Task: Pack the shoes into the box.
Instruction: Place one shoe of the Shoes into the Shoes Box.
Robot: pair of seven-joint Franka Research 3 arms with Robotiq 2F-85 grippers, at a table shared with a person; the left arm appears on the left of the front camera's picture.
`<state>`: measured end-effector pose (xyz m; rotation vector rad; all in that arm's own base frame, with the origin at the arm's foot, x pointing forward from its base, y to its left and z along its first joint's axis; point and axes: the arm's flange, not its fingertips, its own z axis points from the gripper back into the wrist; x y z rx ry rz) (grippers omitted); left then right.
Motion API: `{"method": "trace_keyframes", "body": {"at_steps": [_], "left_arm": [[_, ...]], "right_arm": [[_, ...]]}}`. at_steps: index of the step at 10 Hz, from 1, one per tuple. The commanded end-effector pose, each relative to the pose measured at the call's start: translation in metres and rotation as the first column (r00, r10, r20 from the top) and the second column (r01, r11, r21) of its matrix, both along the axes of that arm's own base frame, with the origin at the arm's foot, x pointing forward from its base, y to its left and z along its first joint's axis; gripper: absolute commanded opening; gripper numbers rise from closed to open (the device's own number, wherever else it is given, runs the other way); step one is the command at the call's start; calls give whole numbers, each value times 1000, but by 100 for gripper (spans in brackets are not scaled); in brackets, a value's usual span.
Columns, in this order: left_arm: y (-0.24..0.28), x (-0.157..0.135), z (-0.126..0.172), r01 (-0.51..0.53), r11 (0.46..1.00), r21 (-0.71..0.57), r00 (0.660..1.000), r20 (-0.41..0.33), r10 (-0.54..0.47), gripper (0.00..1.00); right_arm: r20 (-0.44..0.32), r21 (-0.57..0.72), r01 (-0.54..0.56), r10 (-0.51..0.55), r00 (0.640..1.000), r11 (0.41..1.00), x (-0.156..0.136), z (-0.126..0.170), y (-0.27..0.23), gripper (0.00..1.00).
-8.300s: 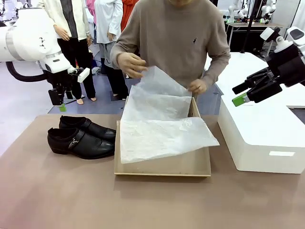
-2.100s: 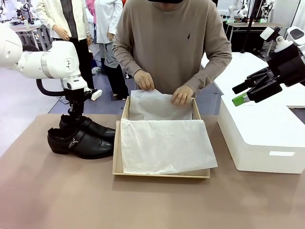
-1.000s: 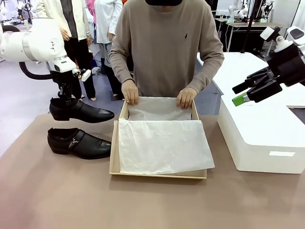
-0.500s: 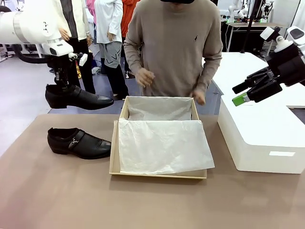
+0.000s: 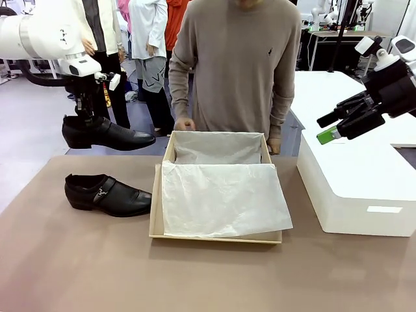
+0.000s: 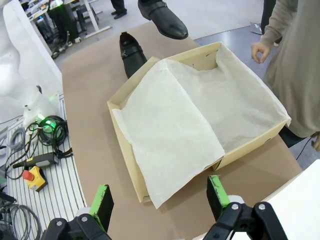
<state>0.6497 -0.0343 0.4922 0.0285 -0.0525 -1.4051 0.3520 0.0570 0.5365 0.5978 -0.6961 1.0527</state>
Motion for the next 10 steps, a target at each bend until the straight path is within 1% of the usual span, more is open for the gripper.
{"method": "trace_keyframes", "body": {"at_steps": [1, 3, 4, 5, 7, 8, 10], "left_arm": [[2, -1, 5, 10, 1000, -4, 1000, 16, -10, 0], [2, -1, 5, 10, 1000, -4, 1000, 16, -10, 0], [0, 0, 0, 0, 1000, 0, 1000, 0, 0, 0], [-1, 1, 4, 4, 1000, 10, 1000, 16, -4, 0], [-13, 3, 18, 49, 999, 19, 998, 30, -49, 0], [-22, 5, 28, 53, 998, 19, 998, 36, -54, 0], [-48, 10, 42, 63, 998, 7, 998, 21, -63, 0]], "right_arm": [[21, 26, -21, 20, 1000, 999, 3, 1, 1, 100], [21, 26, -21, 20, 1000, 999, 3, 1, 1, 100], [21, 26, -21, 20, 1000, 999, 3, 1, 1, 100], [21, 26, -21, 20, 1000, 999, 3, 1, 1, 100], [21, 26, -21, 20, 1000, 999, 3, 1, 1, 100], [21, 26, -21, 20, 1000, 999, 3, 1, 1, 100], [21, 26, -21, 20, 1000, 999, 3, 1, 1, 100]]}}
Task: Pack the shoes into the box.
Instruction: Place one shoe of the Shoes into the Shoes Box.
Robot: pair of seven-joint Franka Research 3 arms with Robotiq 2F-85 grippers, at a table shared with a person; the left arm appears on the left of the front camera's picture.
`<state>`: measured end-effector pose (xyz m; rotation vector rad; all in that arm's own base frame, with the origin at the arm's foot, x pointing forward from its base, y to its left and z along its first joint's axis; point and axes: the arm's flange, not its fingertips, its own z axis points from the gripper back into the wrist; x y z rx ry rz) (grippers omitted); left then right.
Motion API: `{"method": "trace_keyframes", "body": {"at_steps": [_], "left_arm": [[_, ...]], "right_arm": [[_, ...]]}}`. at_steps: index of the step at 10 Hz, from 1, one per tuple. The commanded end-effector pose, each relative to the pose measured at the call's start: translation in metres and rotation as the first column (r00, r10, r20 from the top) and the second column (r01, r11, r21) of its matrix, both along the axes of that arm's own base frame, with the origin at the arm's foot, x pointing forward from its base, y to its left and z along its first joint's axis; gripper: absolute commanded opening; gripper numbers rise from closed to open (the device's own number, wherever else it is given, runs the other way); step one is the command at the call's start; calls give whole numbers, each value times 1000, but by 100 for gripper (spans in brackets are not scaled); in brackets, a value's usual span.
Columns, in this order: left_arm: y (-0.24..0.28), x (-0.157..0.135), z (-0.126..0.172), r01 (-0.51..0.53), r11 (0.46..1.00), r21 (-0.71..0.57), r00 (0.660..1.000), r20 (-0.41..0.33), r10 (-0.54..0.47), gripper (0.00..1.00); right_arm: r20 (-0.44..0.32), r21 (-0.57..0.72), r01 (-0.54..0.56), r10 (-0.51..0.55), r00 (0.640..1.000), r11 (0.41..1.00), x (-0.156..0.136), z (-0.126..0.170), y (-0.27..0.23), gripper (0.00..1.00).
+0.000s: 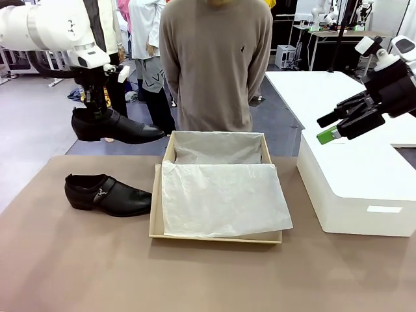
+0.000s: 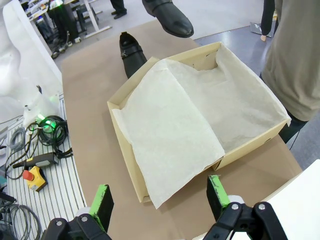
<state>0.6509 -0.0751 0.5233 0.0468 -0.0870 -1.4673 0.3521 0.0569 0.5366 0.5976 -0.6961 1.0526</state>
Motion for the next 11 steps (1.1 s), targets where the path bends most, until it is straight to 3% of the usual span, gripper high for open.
{"method": "trace_keyframes", "body": {"at_steps": [1, 7, 11], "left_arm": [[-21, 10, 17, 6, 1000, 4, 1000, -22, -6, 0], [-94, 19, 20, 64, 995, -76, 995, -74, -70, 0], [-98, 12, 8, 87, 995, -57, 994, -65, -91, 0]], "right_arm": [[21, 26, -21, 20, 1000, 999, 3, 1, 1, 100], [21, 26, -21, 20, 1000, 999, 3, 1, 1, 100], [21, 26, -21, 20, 1000, 999, 3, 1, 1, 100]]}}
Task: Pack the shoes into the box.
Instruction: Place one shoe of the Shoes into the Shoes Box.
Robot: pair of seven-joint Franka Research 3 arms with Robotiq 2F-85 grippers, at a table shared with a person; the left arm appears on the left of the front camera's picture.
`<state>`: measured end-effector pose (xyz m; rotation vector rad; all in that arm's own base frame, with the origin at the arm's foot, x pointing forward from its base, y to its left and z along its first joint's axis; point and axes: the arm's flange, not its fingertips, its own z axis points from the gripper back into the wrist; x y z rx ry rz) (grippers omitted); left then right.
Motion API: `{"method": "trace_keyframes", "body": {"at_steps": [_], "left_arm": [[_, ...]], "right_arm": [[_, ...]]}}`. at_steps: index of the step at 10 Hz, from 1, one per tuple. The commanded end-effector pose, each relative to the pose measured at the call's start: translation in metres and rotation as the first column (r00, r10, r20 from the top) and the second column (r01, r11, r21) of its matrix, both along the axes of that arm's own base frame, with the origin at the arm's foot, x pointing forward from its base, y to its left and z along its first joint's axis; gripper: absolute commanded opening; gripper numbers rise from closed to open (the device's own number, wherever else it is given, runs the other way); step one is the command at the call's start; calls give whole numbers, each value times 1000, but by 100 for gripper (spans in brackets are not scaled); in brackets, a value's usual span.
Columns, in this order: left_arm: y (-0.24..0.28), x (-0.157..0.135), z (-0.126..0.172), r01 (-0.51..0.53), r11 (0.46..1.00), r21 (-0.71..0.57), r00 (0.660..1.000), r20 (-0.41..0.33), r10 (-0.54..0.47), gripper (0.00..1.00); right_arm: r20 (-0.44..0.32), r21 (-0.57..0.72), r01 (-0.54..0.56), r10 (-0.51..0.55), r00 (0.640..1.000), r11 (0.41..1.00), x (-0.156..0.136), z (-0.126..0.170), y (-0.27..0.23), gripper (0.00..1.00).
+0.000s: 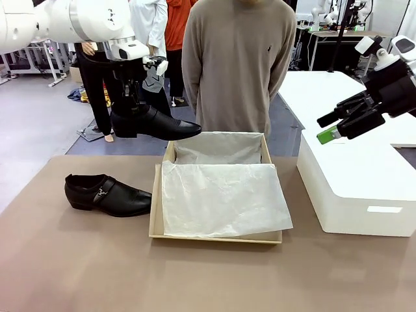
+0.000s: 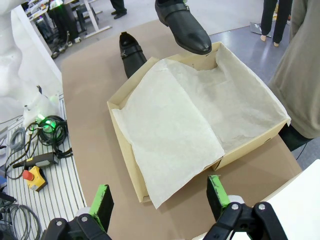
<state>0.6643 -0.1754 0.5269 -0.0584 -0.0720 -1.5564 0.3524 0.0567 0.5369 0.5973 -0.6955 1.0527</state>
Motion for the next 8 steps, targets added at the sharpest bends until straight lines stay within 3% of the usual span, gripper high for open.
{"method": "trace_keyframes", "body": {"at_steps": [1, 8], "left_arm": [[3, -2, 5, -3, 1000, 3, 1000, 6, 3, 0], [1, 0, 0, -1, 1000, 1, 1000, 0, 1, 0]], "right_arm": [[21, 27, -21, 20, 1000, 999, 3, 0, 1, 100], [21, 27, -21, 20, 1000, 999, 3, 0, 1, 100]]}}
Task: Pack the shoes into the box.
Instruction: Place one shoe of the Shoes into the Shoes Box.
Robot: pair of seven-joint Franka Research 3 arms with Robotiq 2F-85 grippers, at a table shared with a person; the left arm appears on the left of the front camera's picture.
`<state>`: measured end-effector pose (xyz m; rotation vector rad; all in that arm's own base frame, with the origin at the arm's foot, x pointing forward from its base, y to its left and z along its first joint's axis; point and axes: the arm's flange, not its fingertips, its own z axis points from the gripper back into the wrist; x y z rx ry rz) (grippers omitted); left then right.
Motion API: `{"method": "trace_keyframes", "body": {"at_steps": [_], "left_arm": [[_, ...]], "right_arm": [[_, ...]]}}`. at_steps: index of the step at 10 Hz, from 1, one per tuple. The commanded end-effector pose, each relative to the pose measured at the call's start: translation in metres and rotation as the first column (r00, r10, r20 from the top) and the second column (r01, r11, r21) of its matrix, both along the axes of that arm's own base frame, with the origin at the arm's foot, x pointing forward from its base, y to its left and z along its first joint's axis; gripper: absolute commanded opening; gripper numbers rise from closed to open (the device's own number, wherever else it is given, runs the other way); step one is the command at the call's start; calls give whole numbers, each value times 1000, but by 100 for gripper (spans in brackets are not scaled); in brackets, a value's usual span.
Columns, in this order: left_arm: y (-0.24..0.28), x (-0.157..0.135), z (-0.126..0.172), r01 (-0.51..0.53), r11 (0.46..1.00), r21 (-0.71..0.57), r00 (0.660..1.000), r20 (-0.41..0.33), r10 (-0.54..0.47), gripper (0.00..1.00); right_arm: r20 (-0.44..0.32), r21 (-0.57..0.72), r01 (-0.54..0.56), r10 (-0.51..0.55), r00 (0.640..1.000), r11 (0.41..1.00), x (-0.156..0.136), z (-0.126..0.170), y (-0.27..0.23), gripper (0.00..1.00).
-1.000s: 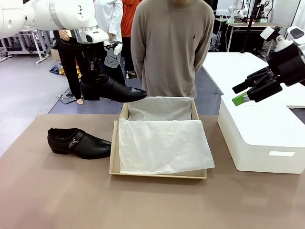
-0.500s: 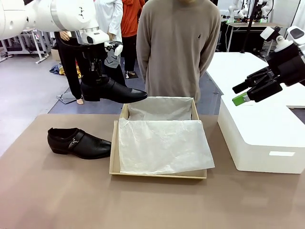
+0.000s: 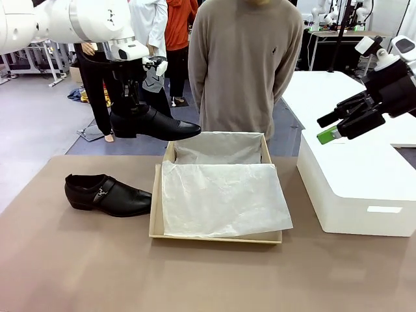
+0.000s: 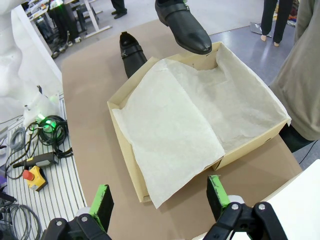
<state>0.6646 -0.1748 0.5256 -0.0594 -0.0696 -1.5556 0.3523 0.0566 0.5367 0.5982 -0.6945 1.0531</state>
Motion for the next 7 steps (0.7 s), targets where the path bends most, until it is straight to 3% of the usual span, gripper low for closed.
{"method": "trace_keyframes", "body": {"at_steps": [1, 3, 7], "left_arm": [[-3, 2, 5, -23, 1000, 3, 1000, -5, 23, 0], [-25, 3, 15, -87, 996, -13, 995, -43, 87, 0], [-77, 7, 21, -100, 995, -6, 991, -85, 99, 0]], "right_arm": [[22, 27, -20, 19, 1000, 999, 3, 0, 1, 100], [22, 27, -20, 19, 1000, 999, 3, 0, 1, 100], [22, 27, -20, 19, 1000, 999, 3, 0, 1, 100]]}}
